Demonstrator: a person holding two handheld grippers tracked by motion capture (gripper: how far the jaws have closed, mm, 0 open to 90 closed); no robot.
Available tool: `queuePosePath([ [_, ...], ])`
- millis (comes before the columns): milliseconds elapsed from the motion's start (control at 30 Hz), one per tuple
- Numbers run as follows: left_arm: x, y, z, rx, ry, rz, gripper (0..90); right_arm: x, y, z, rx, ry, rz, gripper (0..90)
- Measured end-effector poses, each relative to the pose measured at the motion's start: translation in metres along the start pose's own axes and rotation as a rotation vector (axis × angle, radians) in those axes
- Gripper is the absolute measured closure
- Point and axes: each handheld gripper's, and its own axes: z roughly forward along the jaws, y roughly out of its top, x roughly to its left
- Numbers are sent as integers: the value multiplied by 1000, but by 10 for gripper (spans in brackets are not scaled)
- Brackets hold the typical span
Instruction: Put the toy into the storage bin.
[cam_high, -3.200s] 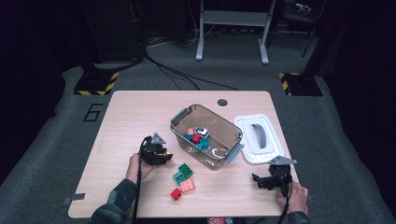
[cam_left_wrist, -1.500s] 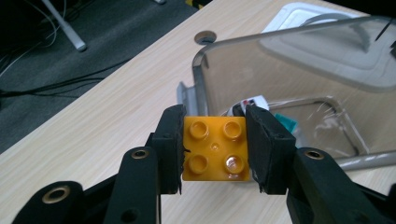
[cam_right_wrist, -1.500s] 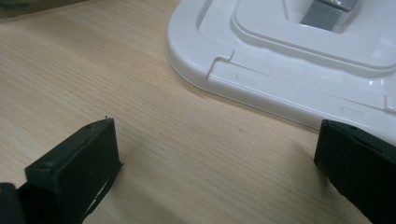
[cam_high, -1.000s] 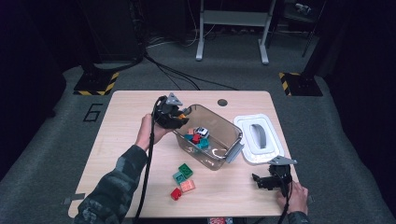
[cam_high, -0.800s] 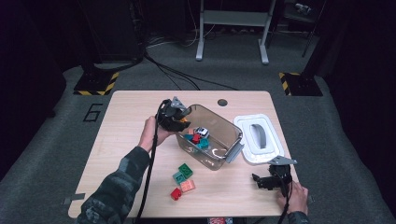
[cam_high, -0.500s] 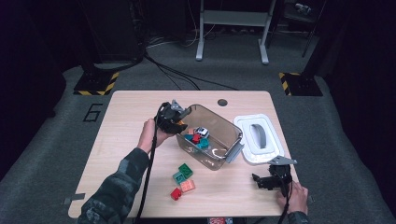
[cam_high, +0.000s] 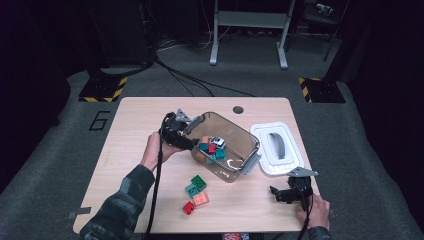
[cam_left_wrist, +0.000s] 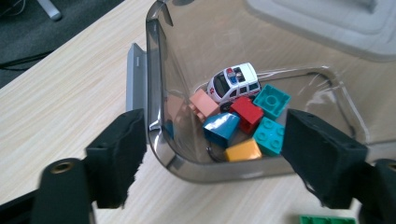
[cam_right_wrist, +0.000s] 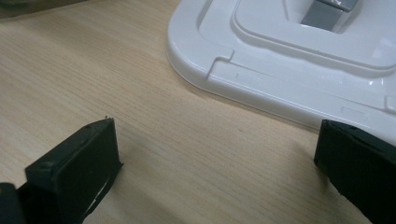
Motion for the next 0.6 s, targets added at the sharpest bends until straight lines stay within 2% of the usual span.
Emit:
queuePosePath([
  [133, -4, -13, -12, -9, -4, 8, 129, 0, 0, 0, 0, 2, 1, 0],
  [333, -15, -39, -20, -15, -4, -12, 68, 0, 0, 0, 0, 2, 2, 0],
  [433, -24, -53, -19, 7, 0, -9, 11, 0, 0, 0, 0, 2, 2, 0],
  [500, -29, -62, -17, 12, -9, -14, 3, 0, 0, 0, 0, 0, 1, 0],
  [600, -38, -75, -13, 43, -24, -2, 0, 0, 0, 0, 0, 2, 2, 0],
])
